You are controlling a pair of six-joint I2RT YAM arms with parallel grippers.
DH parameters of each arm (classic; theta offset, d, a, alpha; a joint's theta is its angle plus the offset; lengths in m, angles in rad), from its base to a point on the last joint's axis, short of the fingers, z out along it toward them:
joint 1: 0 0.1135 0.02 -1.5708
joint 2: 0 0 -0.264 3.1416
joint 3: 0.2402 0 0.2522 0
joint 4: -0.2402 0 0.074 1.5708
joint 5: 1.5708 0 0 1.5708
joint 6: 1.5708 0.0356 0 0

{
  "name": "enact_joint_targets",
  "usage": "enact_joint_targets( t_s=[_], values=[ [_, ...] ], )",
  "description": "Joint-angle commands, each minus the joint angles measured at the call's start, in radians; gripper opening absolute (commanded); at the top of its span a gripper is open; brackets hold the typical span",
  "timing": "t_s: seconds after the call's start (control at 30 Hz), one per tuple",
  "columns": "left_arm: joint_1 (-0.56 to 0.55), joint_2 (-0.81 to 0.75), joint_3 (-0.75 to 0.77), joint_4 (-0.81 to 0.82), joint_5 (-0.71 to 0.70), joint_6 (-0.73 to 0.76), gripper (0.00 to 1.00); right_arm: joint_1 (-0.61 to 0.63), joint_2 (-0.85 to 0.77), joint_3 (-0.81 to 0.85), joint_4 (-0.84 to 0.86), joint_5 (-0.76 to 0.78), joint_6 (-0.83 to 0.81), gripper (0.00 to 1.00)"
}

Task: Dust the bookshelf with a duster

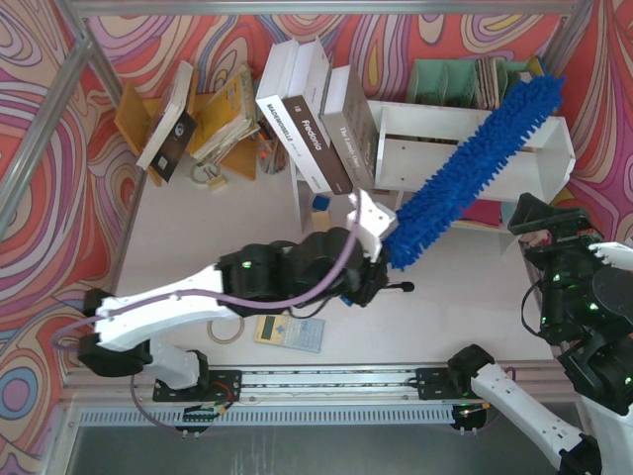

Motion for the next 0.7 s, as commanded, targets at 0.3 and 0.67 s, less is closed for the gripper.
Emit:
enact_joint_targets(
  t_s=[0.3, 0.67],
  values=[
    [0.011, 0.254, 0.087, 0.095, 0.044, -0.028, 0.0, 0.003, 0.057, 0.106, 0.03, -0.038, -0.05, 0.98],
    [0.019, 0.298, 0.067, 0.115, 0.1, 0.002, 0.0, 0.003, 0.121, 0.136, 0.036, -0.06, -0.203, 0.98]
  ],
)
